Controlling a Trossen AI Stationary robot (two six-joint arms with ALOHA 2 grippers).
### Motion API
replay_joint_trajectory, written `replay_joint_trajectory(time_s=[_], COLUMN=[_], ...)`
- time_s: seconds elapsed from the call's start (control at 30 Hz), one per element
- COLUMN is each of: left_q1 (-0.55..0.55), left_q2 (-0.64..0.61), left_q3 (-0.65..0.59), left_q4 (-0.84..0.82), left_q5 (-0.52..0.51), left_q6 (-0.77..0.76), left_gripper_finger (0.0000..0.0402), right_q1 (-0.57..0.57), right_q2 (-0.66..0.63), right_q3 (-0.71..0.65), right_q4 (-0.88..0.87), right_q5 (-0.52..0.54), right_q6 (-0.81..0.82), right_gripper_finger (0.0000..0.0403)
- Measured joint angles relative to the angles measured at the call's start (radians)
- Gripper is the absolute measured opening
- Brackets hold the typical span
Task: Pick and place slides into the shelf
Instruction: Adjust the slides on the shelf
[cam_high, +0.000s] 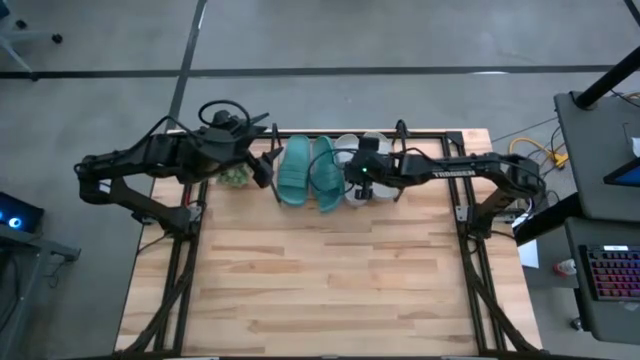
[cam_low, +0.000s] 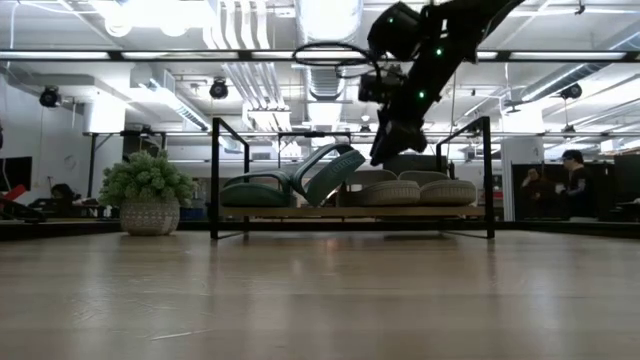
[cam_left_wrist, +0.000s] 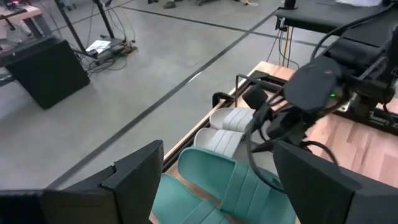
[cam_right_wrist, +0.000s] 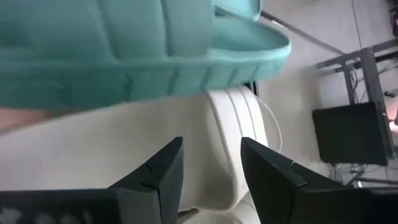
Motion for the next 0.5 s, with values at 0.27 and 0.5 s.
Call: replay_joint_trajectory(time_s=[0.27, 0.5], left_q1=[0.000, 0.000], left_q2=[-0.007, -0.003], left_q3=[-0.015, -0.016], left_q4=[-0.002, -0.001], left_q5=[-0.001, -0.002], left_q6=[0.007, 0.006], left_gripper_finger=[0.0288, 0.0288], right_q1=[-0.043, -0.060], right_q2=[0.009, 0.026], right_q3=[-0.035, -0.050], right_q4=[0.055, 0.098], right_q5=[0.000, 0.008], right_q6=[-0.041, -0.090], right_gripper_finger=[0.0136, 0.0125])
